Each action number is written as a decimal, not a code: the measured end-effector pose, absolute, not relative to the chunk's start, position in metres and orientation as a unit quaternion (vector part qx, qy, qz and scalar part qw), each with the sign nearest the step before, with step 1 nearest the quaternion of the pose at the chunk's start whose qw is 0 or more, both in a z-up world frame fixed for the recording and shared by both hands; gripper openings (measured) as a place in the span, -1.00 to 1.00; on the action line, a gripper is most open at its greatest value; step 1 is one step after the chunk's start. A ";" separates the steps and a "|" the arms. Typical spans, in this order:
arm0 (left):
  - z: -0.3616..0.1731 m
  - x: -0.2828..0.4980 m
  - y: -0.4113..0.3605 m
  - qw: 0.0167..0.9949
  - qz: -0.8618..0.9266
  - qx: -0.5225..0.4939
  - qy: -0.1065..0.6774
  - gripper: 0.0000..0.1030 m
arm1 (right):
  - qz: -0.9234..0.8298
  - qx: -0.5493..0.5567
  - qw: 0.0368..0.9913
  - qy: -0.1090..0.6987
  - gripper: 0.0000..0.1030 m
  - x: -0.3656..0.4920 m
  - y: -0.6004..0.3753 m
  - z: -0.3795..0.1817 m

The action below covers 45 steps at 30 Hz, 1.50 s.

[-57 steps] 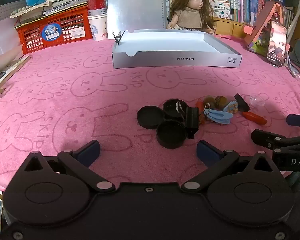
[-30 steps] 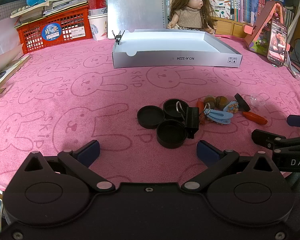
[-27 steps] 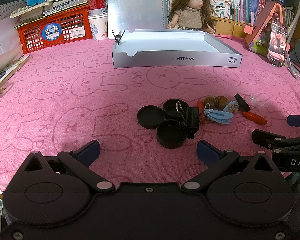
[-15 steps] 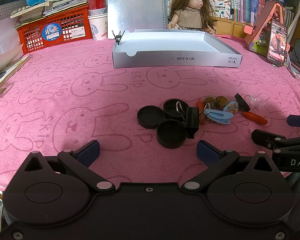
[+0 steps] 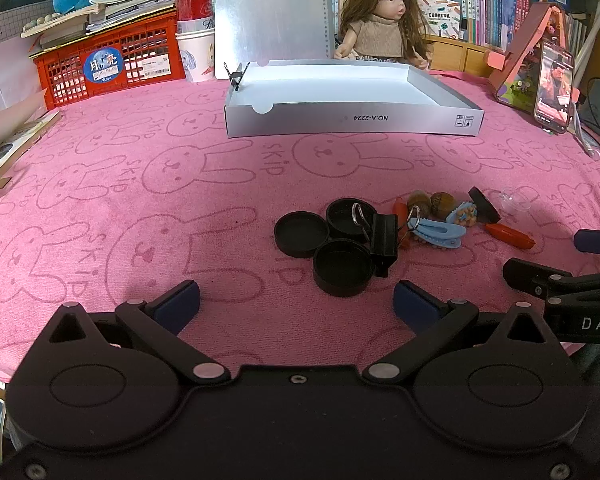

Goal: Organize rigid objects

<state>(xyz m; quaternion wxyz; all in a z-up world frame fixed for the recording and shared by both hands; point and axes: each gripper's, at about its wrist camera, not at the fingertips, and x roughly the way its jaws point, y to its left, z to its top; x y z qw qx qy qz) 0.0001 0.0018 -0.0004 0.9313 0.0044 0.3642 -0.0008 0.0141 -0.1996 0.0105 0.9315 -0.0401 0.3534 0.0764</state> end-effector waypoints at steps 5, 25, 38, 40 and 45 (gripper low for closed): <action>-0.001 0.000 0.002 0.931 -0.001 0.004 0.364 1.00 | 0.077 -0.040 0.932 0.353 1.00 0.014 -0.199 0.010; -0.002 -0.005 0.001 0.937 -0.007 0.008 0.350 1.00 | 0.081 -0.040 0.932 0.351 1.00 0.014 -0.201 0.010; 0.002 -0.008 0.003 0.936 -0.021 0.009 0.351 0.93 | 0.092 -0.036 0.933 0.346 0.99 0.012 -0.198 0.012; 0.003 -0.010 0.002 0.936 -0.025 0.011 0.350 0.84 | 0.095 -0.037 0.933 0.344 0.98 0.010 -0.195 0.012; 0.006 -0.012 0.000 0.935 -0.046 0.004 0.351 0.74 | 0.104 -0.044 0.933 0.341 0.95 0.009 -0.190 0.013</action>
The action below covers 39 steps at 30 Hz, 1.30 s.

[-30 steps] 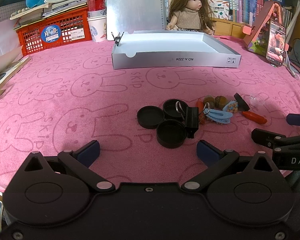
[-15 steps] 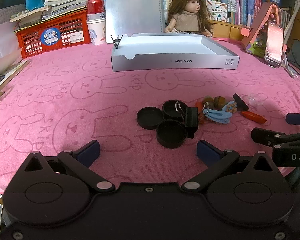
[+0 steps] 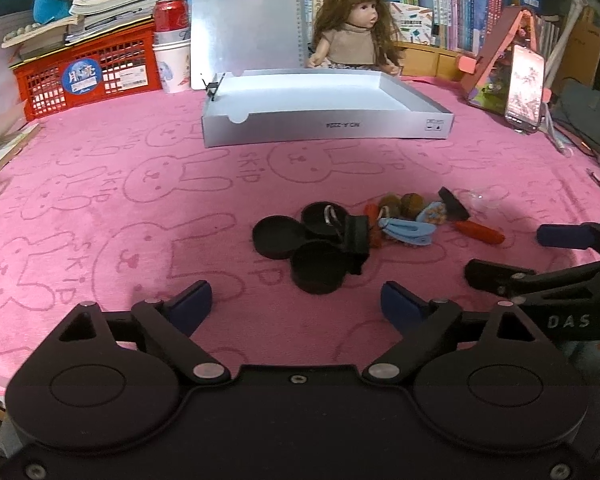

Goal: Organize rigid objects

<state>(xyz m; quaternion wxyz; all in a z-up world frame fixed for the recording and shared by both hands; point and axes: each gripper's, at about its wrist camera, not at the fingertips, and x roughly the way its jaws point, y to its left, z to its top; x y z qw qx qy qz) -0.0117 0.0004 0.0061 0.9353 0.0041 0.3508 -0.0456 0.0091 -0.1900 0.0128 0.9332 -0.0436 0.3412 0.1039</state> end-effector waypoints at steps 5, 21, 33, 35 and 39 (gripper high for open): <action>0.007 -0.012 -0.002 0.936 -0.041 0.007 0.351 0.64 | 0.109 -0.047 0.933 0.339 0.90 0.008 -0.187 0.013; 0.013 -0.014 0.003 0.938 -0.054 -0.025 0.340 -0.37 | 0.117 -0.060 0.943 0.307 0.45 0.004 -0.178 0.018; 0.011 -0.007 -0.005 0.941 -0.064 -0.014 0.331 -0.41 | 0.127 -0.069 0.943 0.298 -0.14 0.011 -0.176 0.017; 0.010 -0.005 -0.007 0.943 -0.063 -0.007 0.328 -0.39 | 0.128 -0.068 0.942 0.302 -0.27 0.012 -0.177 0.017; 0.008 -0.003 -0.011 0.946 -0.062 0.010 0.319 -0.40 | 0.135 -0.061 0.940 0.308 -0.49 0.014 -0.178 0.017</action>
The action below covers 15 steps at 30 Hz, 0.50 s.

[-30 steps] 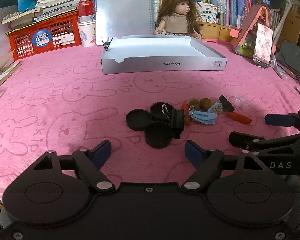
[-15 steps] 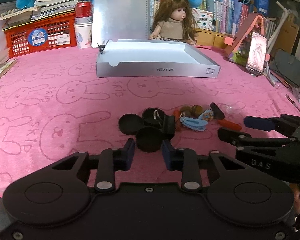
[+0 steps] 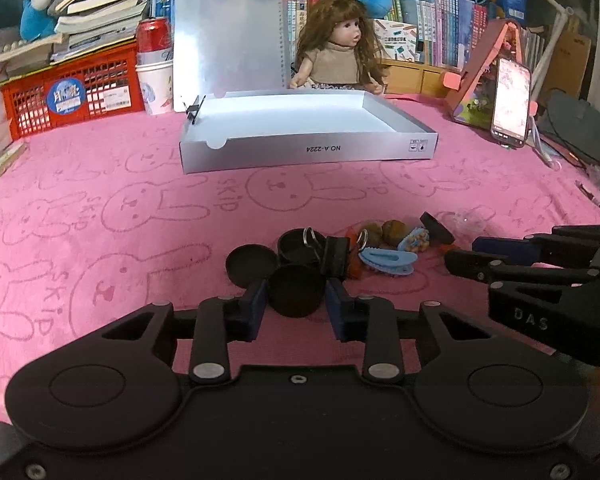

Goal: Organize rigid objects
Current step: 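Close left tool on a black cap while right tool grasps the red piece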

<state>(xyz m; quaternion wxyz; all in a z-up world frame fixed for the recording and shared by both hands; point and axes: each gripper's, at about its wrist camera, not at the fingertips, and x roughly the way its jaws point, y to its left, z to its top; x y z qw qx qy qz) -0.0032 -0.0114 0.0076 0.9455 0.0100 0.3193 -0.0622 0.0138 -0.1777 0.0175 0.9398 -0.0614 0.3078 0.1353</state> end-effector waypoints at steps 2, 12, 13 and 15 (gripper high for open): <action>0.007 -0.004 -0.011 0.946 -0.063 0.008 0.318 -0.41 | 0.135 -0.063 0.940 0.306 -0.66 0.012 -0.177 0.018; 0.015 -0.022 -0.003 0.949 -0.067 0.007 0.307 -0.41 | 0.131 -0.064 0.944 0.297 -0.73 0.004 -0.178 0.024; 0.015 -0.024 -0.002 0.950 -0.066 0.008 0.307 -0.41 | 0.131 -0.066 0.944 0.295 -0.73 0.003 -0.179 0.025; 0.014 -0.025 -0.001 0.950 -0.063 0.009 0.307 -0.41 | 0.127 -0.069 0.945 0.294 -0.73 0.001 -0.180 0.025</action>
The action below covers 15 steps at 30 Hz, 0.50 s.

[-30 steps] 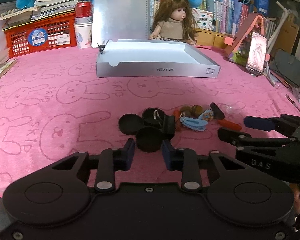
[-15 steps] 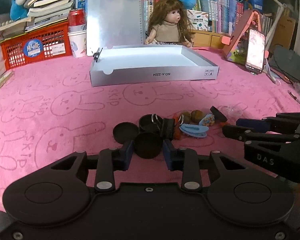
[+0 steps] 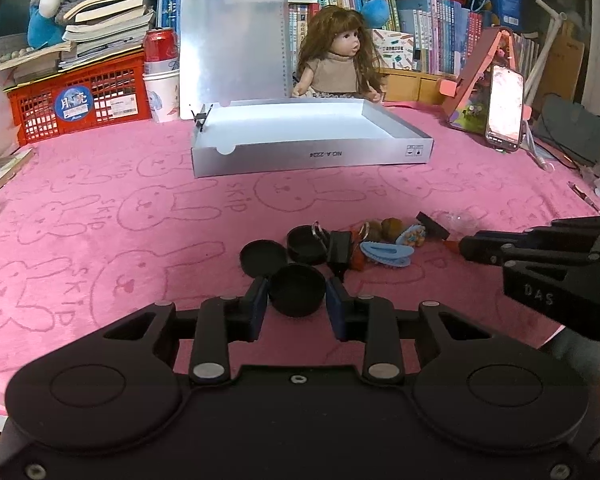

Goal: Organize rigid objects
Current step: 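Close left tool on a black cap while right tool grasps the red piece, then carry the black cap in left tool while right tool carries red piece to box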

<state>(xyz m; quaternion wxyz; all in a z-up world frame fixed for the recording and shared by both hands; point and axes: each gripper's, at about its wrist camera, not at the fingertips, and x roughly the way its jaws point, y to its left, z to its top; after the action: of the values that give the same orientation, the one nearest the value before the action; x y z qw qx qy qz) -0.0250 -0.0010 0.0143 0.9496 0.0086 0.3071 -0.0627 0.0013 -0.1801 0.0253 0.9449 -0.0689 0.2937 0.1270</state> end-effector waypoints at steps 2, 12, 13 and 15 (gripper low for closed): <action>0.013 -0.024 -0.001 0.949 -0.058 0.010 0.308 -0.41 | 0.124 -0.071 0.945 0.294 -0.73 0.001 -0.182 0.025; 0.008 -0.021 -0.001 0.947 -0.054 0.012 0.315 -0.40 | 0.118 -0.076 0.938 0.318 -0.27 0.001 -0.195 0.020; 0.008 -0.020 0.000 0.947 -0.053 0.012 0.316 -0.40 | 0.117 -0.076 0.937 0.319 -0.26 0.001 -0.196 0.020; 0.008 -0.019 0.000 0.947 -0.052 0.011 0.316 -0.40 | 0.114 -0.076 0.937 0.321 -0.23 0.001 -0.199 0.020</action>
<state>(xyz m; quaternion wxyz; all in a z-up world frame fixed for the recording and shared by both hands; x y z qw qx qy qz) -0.0193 -0.0001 0.0080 0.9472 0.0113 0.3161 -0.0520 0.0005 -0.1993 0.0203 0.9373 -0.0755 0.3206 0.1138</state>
